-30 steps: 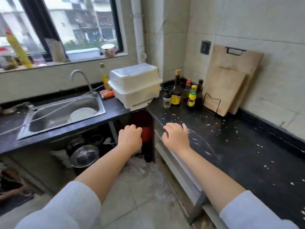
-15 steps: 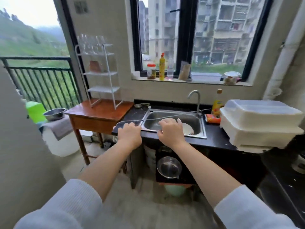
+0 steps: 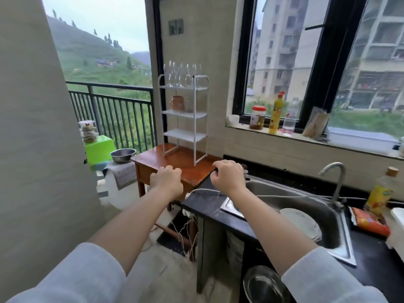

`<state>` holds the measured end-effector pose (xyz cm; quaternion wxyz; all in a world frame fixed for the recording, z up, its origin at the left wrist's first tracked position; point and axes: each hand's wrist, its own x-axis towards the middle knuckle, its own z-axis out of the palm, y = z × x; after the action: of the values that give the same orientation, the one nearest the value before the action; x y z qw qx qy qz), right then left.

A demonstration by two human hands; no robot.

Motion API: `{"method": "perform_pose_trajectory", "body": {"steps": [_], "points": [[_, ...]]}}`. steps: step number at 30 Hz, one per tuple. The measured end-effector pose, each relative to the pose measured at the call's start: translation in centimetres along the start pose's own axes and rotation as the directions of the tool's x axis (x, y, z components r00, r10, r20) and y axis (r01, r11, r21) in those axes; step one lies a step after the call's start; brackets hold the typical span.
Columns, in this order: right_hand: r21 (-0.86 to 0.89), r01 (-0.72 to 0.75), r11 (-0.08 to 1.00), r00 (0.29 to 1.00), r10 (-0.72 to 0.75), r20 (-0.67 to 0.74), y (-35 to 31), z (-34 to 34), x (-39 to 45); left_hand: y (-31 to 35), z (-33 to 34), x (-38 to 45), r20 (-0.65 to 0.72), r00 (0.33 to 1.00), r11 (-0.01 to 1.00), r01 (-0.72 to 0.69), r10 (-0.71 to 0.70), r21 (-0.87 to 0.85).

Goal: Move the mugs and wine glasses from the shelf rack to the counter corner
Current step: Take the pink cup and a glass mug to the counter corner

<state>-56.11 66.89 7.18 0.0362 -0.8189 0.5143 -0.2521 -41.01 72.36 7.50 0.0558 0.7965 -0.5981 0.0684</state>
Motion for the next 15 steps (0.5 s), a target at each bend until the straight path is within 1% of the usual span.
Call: {"method": "perform_pose_trajectory", "body": {"steps": [3,8,15], "points": [[0.018,0.029,0.999,0.999,-0.030,0.029,-0.6,3.1,4.2,-2.3,1.3,3.9,0.032,0.998,0.999,0.046,-0.046,-0.002],[0.027,0.045,0.999,0.998,-0.046,0.037,-2.7,8.1,11.3,-7.1,3.5,10.8,0.062,0.993,0.995,0.096,-0.096,0.008],[0.103,-0.016,0.995,1.000,0.015,0.010,-7.5,13.6,23.5,-15.8,4.7,23.3,0.080,0.994,0.997,0.073,-0.073,0.005]]}}
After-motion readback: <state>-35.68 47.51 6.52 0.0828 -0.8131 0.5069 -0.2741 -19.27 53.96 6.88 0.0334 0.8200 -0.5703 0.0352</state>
